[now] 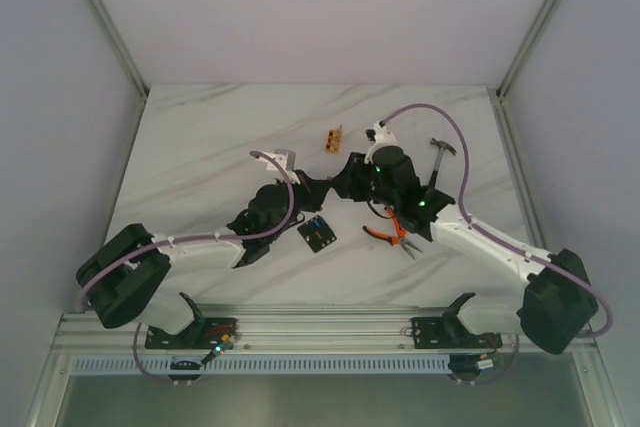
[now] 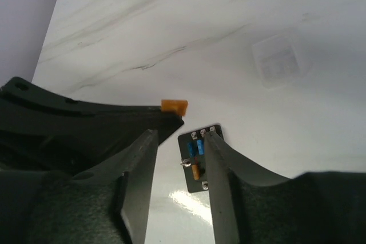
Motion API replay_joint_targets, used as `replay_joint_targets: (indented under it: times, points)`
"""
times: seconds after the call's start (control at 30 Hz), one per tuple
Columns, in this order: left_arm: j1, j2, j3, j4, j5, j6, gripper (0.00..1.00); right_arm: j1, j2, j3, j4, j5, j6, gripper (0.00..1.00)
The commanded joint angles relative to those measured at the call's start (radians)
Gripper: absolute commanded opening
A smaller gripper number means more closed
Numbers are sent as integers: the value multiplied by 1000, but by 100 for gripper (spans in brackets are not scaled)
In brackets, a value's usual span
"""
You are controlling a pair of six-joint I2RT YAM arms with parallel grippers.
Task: Snap on the fuse box
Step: Pick up the fuse from the center of the board.
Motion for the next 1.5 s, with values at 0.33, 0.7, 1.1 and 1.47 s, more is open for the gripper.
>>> replay_joint_targets:
  times: [0.33,0.7,1.1,1.47]
  points:
    - [44,-104,-70,-41,114,93,0,3,-219,-128,-23,45,-144,59]
    - [158,-157,-119,3,359,114,0,-36,-233,-132,-14,-91,-306,60]
    - [173,-242,-116,3,636,237,0,-75,-245,-109,6,-346,-444,58]
    - [173,-273,-104,-11,812,273,0,-81,-247,-65,-6,-572,-543,56]
